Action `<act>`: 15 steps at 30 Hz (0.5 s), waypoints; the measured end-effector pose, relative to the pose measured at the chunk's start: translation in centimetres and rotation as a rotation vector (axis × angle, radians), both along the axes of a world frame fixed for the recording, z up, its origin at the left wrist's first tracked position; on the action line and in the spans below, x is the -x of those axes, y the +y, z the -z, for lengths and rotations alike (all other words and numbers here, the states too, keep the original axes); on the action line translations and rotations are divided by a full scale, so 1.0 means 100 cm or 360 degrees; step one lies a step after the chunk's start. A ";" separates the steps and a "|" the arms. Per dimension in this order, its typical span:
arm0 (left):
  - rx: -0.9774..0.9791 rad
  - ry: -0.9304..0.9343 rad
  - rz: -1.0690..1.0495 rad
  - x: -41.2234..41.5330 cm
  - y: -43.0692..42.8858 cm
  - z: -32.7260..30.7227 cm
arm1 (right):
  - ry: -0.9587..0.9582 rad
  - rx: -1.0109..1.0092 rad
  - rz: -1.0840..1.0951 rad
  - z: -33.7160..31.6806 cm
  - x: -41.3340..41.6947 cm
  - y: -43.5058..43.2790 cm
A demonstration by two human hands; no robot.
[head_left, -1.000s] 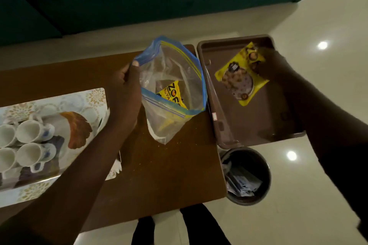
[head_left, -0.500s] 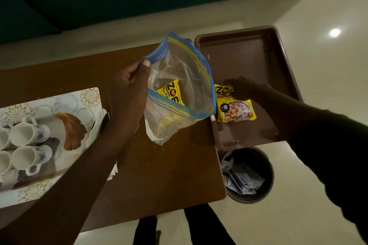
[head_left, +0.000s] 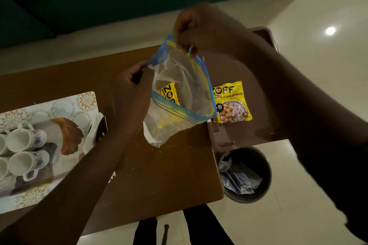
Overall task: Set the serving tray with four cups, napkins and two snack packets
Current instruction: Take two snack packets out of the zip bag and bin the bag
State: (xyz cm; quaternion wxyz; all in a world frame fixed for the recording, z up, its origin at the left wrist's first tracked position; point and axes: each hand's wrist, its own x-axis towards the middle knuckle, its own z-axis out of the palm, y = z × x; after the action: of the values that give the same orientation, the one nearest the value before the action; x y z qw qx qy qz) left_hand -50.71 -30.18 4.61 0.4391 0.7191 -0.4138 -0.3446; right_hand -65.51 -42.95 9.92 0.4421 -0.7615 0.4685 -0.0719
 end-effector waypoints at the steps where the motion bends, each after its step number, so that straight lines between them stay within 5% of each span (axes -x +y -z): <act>1: 0.0008 0.0000 0.0045 0.001 0.001 -0.003 | 0.0216 -0.0199 -0.0174 0.003 -0.010 0.008; 4: 0.0049 0.0004 0.0174 -0.002 0.005 -0.010 | 0.0509 -0.0649 -0.0334 0.036 -0.028 0.031; 9: 0.0024 0.0101 0.0259 -0.008 0.017 -0.012 | 0.0969 -0.0447 -0.0388 0.087 -0.047 0.059; 15: 0.0024 0.0156 0.0216 -0.017 0.022 -0.010 | 0.0602 -0.0490 0.0464 0.125 -0.066 0.084</act>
State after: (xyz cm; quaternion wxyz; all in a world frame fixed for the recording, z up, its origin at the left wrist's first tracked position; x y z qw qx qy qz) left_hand -49.03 -27.94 5.60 0.4400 0.6684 -0.4422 -0.4052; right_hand -58.92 -34.53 -2.58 0.4422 -0.6099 0.6527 0.0807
